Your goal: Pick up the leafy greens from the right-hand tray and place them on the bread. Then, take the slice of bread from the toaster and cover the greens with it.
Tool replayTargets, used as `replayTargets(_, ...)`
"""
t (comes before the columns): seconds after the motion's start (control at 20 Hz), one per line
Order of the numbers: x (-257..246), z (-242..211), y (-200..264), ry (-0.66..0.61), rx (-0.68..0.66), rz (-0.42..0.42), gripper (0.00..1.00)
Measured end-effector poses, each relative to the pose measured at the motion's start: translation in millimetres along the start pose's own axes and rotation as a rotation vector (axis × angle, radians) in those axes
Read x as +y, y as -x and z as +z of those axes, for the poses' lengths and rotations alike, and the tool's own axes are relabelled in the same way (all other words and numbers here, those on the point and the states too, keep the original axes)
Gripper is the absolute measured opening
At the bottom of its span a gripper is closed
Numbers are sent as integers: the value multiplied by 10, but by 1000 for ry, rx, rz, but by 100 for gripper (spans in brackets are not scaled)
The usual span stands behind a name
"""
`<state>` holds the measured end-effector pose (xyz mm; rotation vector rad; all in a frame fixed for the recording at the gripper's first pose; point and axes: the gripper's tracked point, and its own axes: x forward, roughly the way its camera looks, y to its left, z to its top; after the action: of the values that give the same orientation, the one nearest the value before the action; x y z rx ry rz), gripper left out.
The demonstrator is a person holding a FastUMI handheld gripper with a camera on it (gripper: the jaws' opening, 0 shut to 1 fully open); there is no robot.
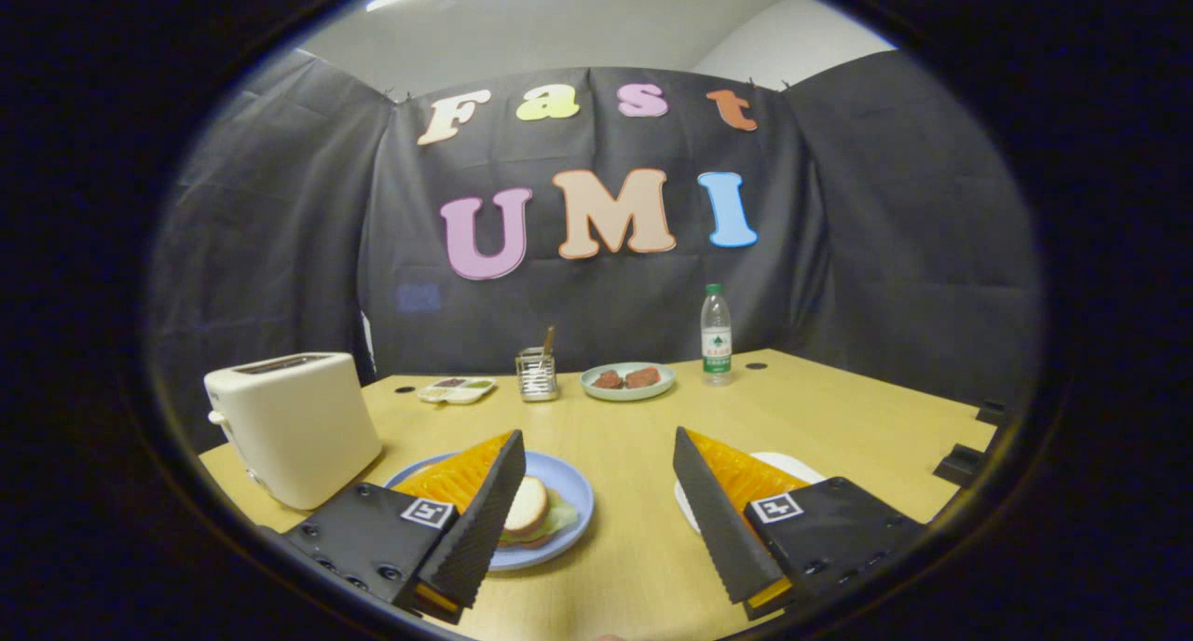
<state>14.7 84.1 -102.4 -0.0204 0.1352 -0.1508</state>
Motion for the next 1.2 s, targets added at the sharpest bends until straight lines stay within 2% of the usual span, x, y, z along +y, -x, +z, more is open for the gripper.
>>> replayTargets(0.2,-342,431,26,-75,-63,16,99)
replayTargets(0.45,-741,809,18,-37,-108,11,99)
replayTargets(0.85,-1059,991,36,15,-100,41,99)
replayTargets(1.2,-1316,1036,227,9,-103,27,99)
